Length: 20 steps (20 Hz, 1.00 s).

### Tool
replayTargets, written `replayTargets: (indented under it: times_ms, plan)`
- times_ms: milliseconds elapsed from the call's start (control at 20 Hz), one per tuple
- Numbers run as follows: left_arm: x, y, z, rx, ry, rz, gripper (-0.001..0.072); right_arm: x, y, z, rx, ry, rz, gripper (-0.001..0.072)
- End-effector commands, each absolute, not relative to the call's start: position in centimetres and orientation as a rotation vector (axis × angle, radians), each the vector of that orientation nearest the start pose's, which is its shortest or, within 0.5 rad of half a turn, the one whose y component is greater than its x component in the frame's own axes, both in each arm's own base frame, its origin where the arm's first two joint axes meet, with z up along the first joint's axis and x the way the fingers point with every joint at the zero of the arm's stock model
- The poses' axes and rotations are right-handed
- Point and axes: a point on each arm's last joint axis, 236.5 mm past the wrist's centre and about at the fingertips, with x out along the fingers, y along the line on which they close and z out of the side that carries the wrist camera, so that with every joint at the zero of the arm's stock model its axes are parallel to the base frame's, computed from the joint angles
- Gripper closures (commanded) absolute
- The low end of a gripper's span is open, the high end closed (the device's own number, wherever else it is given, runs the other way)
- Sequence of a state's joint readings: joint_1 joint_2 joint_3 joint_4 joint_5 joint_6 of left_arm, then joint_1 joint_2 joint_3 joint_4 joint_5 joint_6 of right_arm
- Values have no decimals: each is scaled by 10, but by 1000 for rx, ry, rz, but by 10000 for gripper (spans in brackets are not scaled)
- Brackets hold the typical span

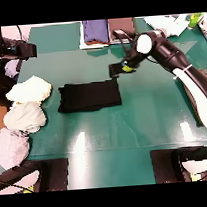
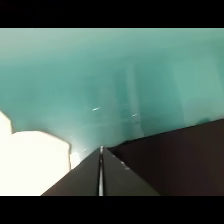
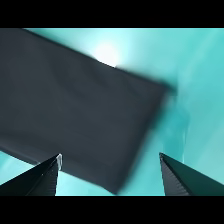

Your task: Fold the shirts.

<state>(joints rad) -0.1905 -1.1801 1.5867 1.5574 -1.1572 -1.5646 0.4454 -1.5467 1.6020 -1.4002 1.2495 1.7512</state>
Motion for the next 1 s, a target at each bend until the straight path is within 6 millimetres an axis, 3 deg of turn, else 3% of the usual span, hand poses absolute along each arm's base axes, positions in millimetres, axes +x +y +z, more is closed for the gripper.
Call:
replayTargets:
  times_ms: [0,350,550,650,700,750,800,950]
  plan:
    - [429,-109,228,69,724,-250,677,391,200,4,139,1432,268,13]
    - [420,-113,219,73,773,-264,677,392,249,-67,254,1532,272,22]
    - [418,-113,218,90,782,-272,677,401,271,-80,293,1494,297,94]
    - [418,-113,218,89,782,-273,677,405,281,-83,346,1485,309,192]
    - [418,-114,217,87,783,-275,677,407,280,-85,339,1476,309,334]
    - [417,-115,218,83,784,-279,677,411,280,-84,315,1455,330,563]
    - [417,-115,217,83,786,-280,677,414,280,-80,292,1436,352,692]
    - [414,-130,219,70,781,-320,679,439,260,-45,222,1368,342,693]
